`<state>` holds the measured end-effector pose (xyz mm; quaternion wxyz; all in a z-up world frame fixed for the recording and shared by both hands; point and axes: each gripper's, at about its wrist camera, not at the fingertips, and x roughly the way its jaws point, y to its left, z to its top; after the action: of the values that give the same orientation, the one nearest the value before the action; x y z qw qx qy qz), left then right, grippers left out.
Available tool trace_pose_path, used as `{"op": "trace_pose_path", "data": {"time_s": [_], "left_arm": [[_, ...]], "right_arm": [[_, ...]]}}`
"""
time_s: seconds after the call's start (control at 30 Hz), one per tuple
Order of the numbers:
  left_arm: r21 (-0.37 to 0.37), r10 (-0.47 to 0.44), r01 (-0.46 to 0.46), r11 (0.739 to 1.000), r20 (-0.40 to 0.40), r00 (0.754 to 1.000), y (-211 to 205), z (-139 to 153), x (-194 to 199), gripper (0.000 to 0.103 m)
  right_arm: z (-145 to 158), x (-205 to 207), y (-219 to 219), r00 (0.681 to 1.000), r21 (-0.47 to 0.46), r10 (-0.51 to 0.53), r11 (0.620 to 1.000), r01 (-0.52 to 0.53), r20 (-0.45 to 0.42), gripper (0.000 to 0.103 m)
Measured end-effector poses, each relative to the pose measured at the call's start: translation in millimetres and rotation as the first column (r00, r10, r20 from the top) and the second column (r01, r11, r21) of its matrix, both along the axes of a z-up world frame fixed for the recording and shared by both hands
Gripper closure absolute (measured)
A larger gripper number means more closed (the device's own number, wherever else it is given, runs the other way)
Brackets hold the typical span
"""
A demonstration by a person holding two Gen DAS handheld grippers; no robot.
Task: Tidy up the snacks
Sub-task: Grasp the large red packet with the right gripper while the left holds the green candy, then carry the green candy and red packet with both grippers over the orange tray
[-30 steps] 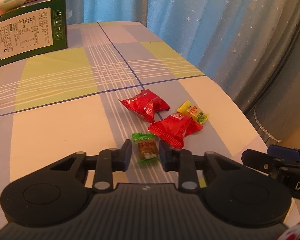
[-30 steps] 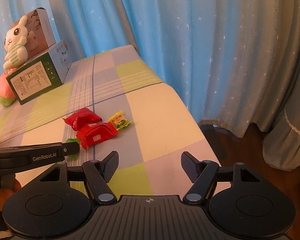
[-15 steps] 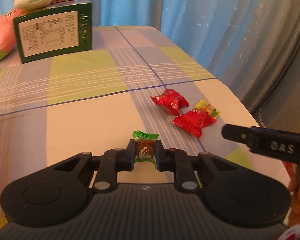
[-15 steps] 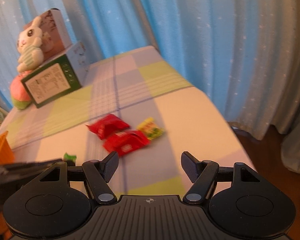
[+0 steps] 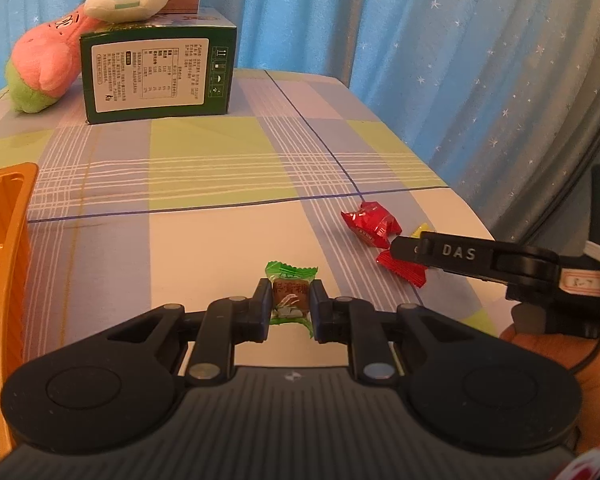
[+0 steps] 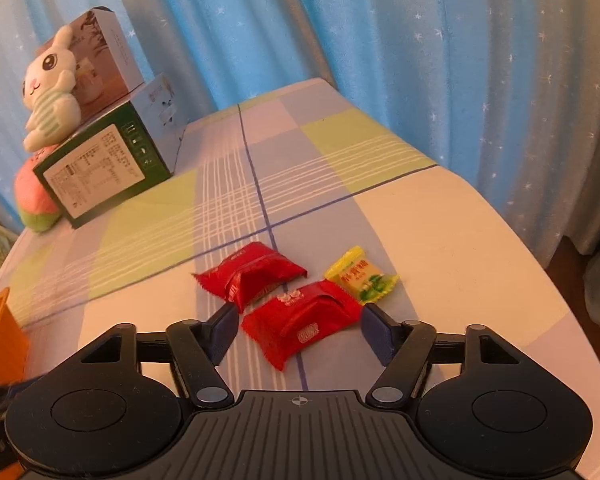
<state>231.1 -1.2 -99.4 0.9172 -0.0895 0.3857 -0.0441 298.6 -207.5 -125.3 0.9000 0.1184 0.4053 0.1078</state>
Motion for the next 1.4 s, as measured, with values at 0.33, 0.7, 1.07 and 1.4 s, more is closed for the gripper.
{"op": "trace_pose_path", "data": {"time_s": [0.33, 0.7, 1.07, 1.4], "left_arm": [[-0.011, 0.012, -0.012, 1.0, -0.016, 1.0, 9, -3, -6, 0.086], [-0.027, 0.015, -0.015, 1.0, -0.023, 1.0, 14, 2, -23, 0.086], [-0.037, 0.018, -0.019, 0.999, -0.025, 1.0, 15, 4, -30, 0.086], [-0.039, 0.016, -0.017, 0.999, -0.029, 0.999, 16, 5, -31, 0.086]], "right_arm": [[-10, 3, 32, 0.998, -0.112, 0.062, 0.992, -0.059, 0.02, 0.061], [4, -42, 27, 0.971, -0.076, 0.234, 0.968, -0.237, -0.048, 0.068], [7, -60, 11, 0.996, -0.11, 0.063, 0.991, -0.069, -0.055, 0.044], [-2, -49, 34, 0.998, -0.243, 0.049, 0.968, -0.059, -0.049, 0.068]]}}
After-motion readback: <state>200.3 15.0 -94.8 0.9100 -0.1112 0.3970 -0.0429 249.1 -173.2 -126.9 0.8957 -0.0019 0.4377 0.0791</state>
